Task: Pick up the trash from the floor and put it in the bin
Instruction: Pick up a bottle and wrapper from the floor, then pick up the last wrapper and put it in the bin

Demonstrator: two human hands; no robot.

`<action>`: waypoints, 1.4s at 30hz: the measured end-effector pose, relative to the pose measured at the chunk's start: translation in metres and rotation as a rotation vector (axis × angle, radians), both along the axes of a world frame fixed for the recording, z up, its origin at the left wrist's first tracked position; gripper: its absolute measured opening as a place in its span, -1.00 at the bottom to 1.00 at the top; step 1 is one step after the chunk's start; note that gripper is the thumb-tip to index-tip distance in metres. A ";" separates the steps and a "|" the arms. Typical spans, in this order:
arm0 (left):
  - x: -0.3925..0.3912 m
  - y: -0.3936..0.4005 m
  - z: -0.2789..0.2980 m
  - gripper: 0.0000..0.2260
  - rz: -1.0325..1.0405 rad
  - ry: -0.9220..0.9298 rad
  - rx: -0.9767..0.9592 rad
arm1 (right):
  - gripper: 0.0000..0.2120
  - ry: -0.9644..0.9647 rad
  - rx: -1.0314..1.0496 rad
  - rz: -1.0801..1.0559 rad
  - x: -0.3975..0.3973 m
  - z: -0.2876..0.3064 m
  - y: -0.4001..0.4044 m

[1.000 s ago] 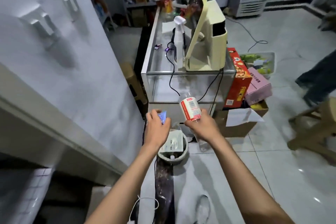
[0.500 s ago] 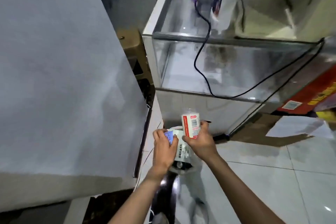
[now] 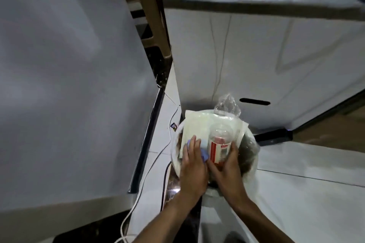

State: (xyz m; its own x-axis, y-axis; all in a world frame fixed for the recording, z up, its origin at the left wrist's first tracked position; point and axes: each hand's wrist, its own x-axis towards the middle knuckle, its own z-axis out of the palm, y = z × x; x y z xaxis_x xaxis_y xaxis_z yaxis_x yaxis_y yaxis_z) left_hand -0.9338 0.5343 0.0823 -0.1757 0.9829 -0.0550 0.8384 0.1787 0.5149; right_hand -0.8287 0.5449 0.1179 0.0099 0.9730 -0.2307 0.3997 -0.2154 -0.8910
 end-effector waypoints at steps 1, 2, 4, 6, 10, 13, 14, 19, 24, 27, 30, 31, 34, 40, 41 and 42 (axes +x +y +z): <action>0.000 0.001 -0.001 -0.38 0.000 0.026 -0.027 | -0.10 0.002 0.023 -0.005 -0.001 -0.004 -0.002; -0.001 0.002 -0.001 -0.30 -0.006 0.064 -0.047 | -0.06 0.006 0.043 -0.017 -0.003 -0.006 -0.004; -0.007 0.005 0.005 -0.16 -0.047 0.104 -0.099 | 0.01 0.005 0.086 -0.064 -0.009 0.000 -0.006; -0.015 0.011 0.019 -0.08 -0.099 0.091 -0.181 | 0.01 0.026 0.143 -0.121 -0.014 0.018 -0.006; -0.036 0.018 0.050 -0.09 -0.185 -0.004 -0.226 | -0.20 0.001 0.314 -0.090 -0.015 0.045 0.010; -0.048 0.021 0.062 -0.47 -0.148 -0.204 -0.098 | -0.49 -0.060 0.391 -0.034 -0.016 0.056 0.027; -0.049 0.024 0.066 -0.57 -0.097 -0.258 -0.058 | -0.59 -0.083 0.405 -0.009 -0.017 0.060 0.033; -0.049 0.045 0.078 -0.69 0.083 -0.146 0.064 | -0.81 -0.227 0.430 0.162 -0.021 0.071 0.066; -0.041 0.042 0.121 -0.65 0.082 -0.097 0.028 | -0.75 -0.424 0.228 0.303 -0.011 0.110 0.077; -0.028 0.033 0.178 -0.63 0.098 -0.124 0.021 | -0.69 -0.506 0.056 0.337 -0.004 0.158 0.069; -0.009 0.034 0.249 -0.62 0.032 -0.086 -0.067 | -0.62 -0.541 -0.074 0.349 0.007 0.219 0.059; -0.001 0.033 0.273 -0.61 0.003 -0.053 -0.091 | -0.61 -0.542 -0.102 0.341 0.010 0.240 0.055; 0.021 0.028 0.366 -0.64 -0.098 0.003 -0.160 | -0.64 -0.515 -0.149 0.273 0.032 0.327 0.039; 0.074 -0.027 0.540 -0.66 -0.366 0.109 -0.196 | -0.75 -0.472 -0.214 0.168 0.103 0.500 -0.034; 0.085 -0.036 0.560 -0.66 -0.398 0.124 -0.202 | -0.75 -0.470 -0.222 0.147 0.116 0.520 -0.047; 0.099 -0.048 0.583 -0.67 -0.439 0.145 -0.201 | -0.74 -0.473 -0.227 0.114 0.134 0.544 -0.067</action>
